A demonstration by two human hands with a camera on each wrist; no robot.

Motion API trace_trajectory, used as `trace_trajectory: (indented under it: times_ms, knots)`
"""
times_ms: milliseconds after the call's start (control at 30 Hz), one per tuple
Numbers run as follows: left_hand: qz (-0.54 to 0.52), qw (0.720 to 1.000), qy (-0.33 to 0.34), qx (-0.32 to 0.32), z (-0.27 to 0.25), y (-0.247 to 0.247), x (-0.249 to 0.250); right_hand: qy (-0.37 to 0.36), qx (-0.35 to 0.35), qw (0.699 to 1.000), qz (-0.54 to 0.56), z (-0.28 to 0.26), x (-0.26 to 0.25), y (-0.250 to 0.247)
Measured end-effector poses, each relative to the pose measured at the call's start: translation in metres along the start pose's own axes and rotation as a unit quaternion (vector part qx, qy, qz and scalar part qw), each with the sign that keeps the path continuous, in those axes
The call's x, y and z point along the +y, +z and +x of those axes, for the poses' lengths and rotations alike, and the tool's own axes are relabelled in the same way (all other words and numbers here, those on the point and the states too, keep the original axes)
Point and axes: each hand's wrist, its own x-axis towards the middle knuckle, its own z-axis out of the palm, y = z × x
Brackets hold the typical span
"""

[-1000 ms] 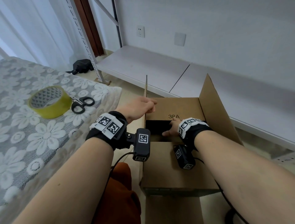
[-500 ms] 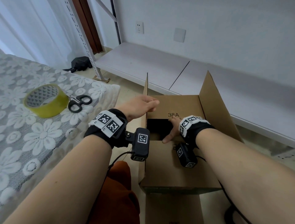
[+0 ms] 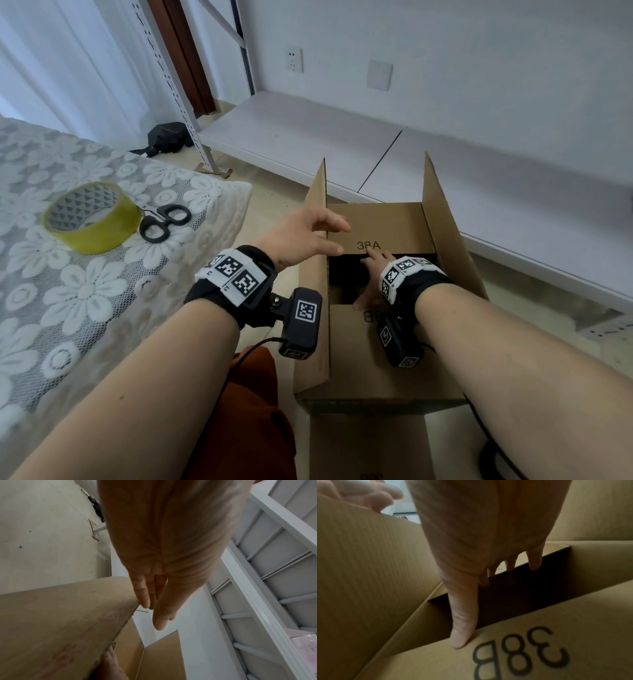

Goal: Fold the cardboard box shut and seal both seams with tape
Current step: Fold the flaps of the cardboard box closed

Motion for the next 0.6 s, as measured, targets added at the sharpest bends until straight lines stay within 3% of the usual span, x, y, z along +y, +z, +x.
trace_trajectory:
  times_ms: [167,233,400,467,600]
  knots:
    - [0.004,1.0,-0.004,-0.016,0.002,0.003,0.0,-0.006,-0.021,0.999,0.023,-0.012,0.0,-0.014]
    - [-0.018,1.0,-0.008,-0.013,0.003,0.006,-0.001,-0.003,-0.028,0.996,0.086,-0.019,0.001,-0.023]
    - [-0.192,0.981,-0.037,-0.003,0.002,0.018,-0.006,-0.027,-0.019,0.967,0.253,-0.049,-0.002,-0.046]
    - [-0.248,0.967,-0.052,0.008,0.0,0.023,-0.008,-0.03,-0.008,0.948,0.316,-0.058,-0.005,-0.047]
    - [-0.273,0.959,-0.079,0.009,-0.007,0.034,-0.012,-0.003,-0.032,0.882,0.47,-0.068,-0.003,-0.037]
